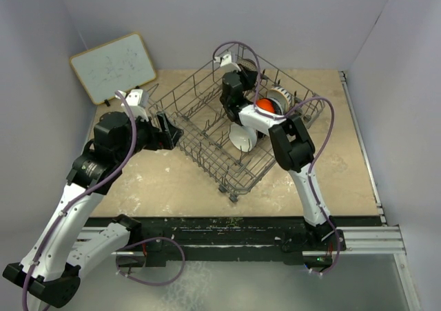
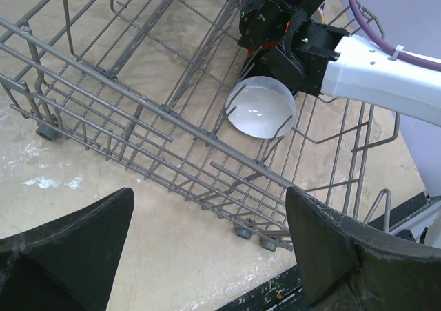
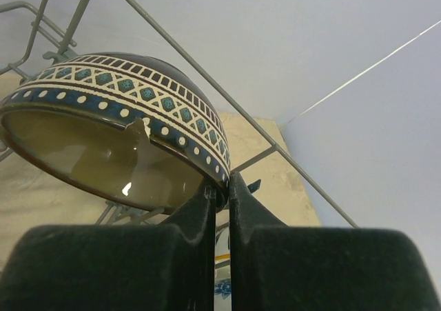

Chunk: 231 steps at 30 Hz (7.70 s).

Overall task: Load the bowls into the dish rack
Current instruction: Adjust the bowl in the dish rack.

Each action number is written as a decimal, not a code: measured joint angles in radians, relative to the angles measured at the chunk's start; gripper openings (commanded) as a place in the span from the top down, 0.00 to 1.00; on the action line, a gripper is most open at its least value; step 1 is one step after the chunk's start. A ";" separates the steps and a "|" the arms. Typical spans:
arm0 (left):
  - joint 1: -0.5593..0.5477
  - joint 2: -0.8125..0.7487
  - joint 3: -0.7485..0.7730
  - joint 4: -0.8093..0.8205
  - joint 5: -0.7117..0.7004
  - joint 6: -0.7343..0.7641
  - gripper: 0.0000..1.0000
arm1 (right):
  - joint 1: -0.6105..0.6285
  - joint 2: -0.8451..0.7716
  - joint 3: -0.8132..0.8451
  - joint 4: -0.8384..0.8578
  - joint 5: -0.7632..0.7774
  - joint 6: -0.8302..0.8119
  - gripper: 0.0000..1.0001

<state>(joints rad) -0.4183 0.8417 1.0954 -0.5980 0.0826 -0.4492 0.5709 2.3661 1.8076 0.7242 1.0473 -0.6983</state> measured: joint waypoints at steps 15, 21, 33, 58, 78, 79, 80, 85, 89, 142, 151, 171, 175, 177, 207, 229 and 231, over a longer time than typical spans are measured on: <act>0.000 -0.014 -0.015 0.006 0.003 -0.002 0.07 | 0.000 -0.066 -0.002 -0.373 -0.135 0.239 0.66; 0.000 -0.030 -0.015 0.006 0.003 -0.002 0.07 | 0.000 -0.092 -0.005 -0.455 -0.187 0.304 0.58; 0.000 -0.034 -0.015 0.006 0.005 -0.002 0.07 | -0.050 -0.176 0.196 -0.809 -0.481 0.532 0.39; 0.000 0.029 -0.009 0.009 -0.003 0.000 0.07 | -0.320 -0.215 -0.035 -0.610 -1.369 0.340 0.33; 0.000 0.046 -0.009 0.017 -0.018 0.000 0.06 | -0.319 -0.075 0.059 -0.560 -1.400 0.340 0.37; 0.000 0.046 -0.010 0.018 -0.019 0.000 0.06 | -0.317 -0.073 0.062 -0.556 -1.400 0.340 0.38; 0.000 0.046 -0.011 0.021 -0.020 0.000 0.07 | -0.316 -0.068 0.069 -0.550 -1.400 0.340 0.38; 0.000 0.047 -0.023 0.035 -0.021 0.000 0.06 | -0.304 -0.027 0.127 -0.546 -1.393 0.332 0.45; 0.000 0.053 -0.031 0.037 -0.023 0.000 0.06 | -0.294 -0.003 0.141 -0.549 -1.378 0.318 0.61; 0.000 -0.118 -0.039 -0.011 -0.039 -0.006 0.06 | -0.138 -0.358 -0.346 -0.384 -0.958 0.233 1.00; 0.000 -0.119 -0.047 -0.013 -0.039 -0.012 0.06 | -0.218 -0.496 -0.336 -0.214 -1.067 0.526 1.00; 0.000 -0.122 -0.047 -0.014 -0.027 -0.011 0.06 | 0.005 -0.355 -0.216 -0.117 -0.115 0.528 1.00; 0.000 -0.134 -0.047 -0.020 -0.027 -0.011 0.06 | 0.016 -0.279 -0.214 -0.034 0.005 0.408 1.00; 0.000 -0.138 -0.047 -0.021 -0.027 -0.011 0.06 | 0.012 -0.242 -0.218 0.058 0.053 0.305 1.00; 0.000 -0.158 -0.080 -0.017 -0.028 -0.002 0.06 | 0.004 -0.073 -0.130 0.110 -0.037 0.115 1.00; 0.000 -0.177 -0.107 -0.010 -0.028 -0.003 0.06 | -0.016 -0.161 -0.196 -0.051 -0.163 0.262 1.00; 0.000 -0.181 -0.107 -0.010 -0.028 -0.003 0.06 | -0.020 -0.165 -0.196 -0.063 -0.175 0.270 1.00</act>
<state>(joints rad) -0.4183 0.6605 0.9886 -0.6075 0.0547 -0.4526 0.5510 2.2013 1.6112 0.6613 0.8726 -0.4282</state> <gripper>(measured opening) 0.942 0.034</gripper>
